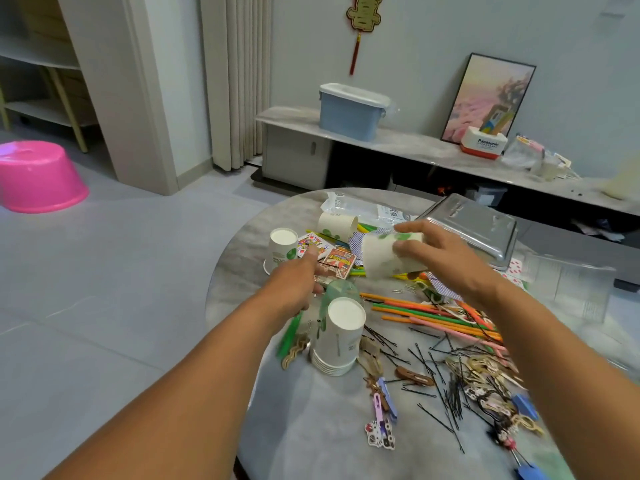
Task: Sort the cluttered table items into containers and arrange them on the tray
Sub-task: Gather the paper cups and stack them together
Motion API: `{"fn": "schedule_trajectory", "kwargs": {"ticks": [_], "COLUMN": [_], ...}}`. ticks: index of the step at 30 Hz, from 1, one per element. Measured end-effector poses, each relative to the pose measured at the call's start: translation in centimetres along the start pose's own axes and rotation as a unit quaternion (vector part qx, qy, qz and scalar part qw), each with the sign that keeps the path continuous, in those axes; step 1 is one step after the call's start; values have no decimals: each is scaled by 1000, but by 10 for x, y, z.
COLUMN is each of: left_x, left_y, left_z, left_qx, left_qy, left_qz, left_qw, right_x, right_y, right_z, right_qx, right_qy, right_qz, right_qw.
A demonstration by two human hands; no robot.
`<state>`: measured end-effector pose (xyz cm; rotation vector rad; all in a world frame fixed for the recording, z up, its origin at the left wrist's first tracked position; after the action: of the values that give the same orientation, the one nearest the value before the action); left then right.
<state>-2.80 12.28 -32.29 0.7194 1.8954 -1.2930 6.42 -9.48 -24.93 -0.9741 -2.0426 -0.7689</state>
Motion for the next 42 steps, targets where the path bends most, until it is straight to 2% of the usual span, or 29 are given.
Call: {"fn": "schedule_trajectory", "kwargs": {"ticks": [2, 5, 9, 11, 13, 15, 16, 17, 19, 22, 26, 29, 33, 36, 39, 42], "left_x": [-2, 1, 9, 14, 19, 24, 26, 28, 34, 38, 30, 29, 34, 36, 38, 40], "left_y": [2, 6, 11, 16, 21, 29, 32, 36, 45, 51, 50, 47, 45, 43, 40, 39], "left_z": [-9, -18, -26, -26, -24, -28, -29, -30, -33, -30, -20, -22, -26, -25, -24, -21], "left_qx": [-44, -95, -139, -135, -121, -122, -125, -126, -127, -123, -106, -112, -129, -115, -116, -120], "left_qy": [-16, -40, -104, -122, -140, -158, -166, -178, -213, -280, -343, -375, -418, -416, -393, -371], "left_qz": [15, 12, -15, -27, -39, -52, -60, -70, -94, -112, -92, -100, -124, -131, -132, -131], "left_qw": [999, 995, 985, 983, 982, 979, 976, 973, 964, 945, 929, 915, 891, 893, 903, 911], "right_x": [31, 56, 52, 43, 43, 47, 48, 48, 44, 33, 7, 22, 84, 115, 111, 86], "right_y": [-7, -16, -32, -41, -36, -3, 19, 41, 83, 125, 137, 139, 118, 54, -6, -41], "right_z": [10, 39, 88, 106, 104, 92, 88, 90, 112, 161, 207, 189, 98, 51, 54, 90], "right_qx": [87, 158, 236, 275, 246, 151, 114, 99, 117, 182, 270, 214, 73, 90, 145, 231], "right_qy": [-45, -187, -378, -403, -339, -274, -262, -255, -236, -247, -291, -288, -199, -224, -296, -412], "right_qz": [-24, -58, -108, -113, -87, -73, -75, -76, -80, -80, -57, -74, -128, -172, -188, -219], "right_qw": [995, 968, 889, 865, 904, 947, 955, 959, 961, 948, 916, 930, 969, 955, 925, 854]}}
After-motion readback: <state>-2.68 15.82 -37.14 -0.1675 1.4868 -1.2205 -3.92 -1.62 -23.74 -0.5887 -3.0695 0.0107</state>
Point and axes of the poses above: each hand's wrist, its own y-axis towards the middle knuckle, its own z-axis out of the palm, x = y × z, the point moved 7 cm from there along y, towards the middle knuckle, and after that the axes turned 12 degrees about -z, right-handed, at the moved point
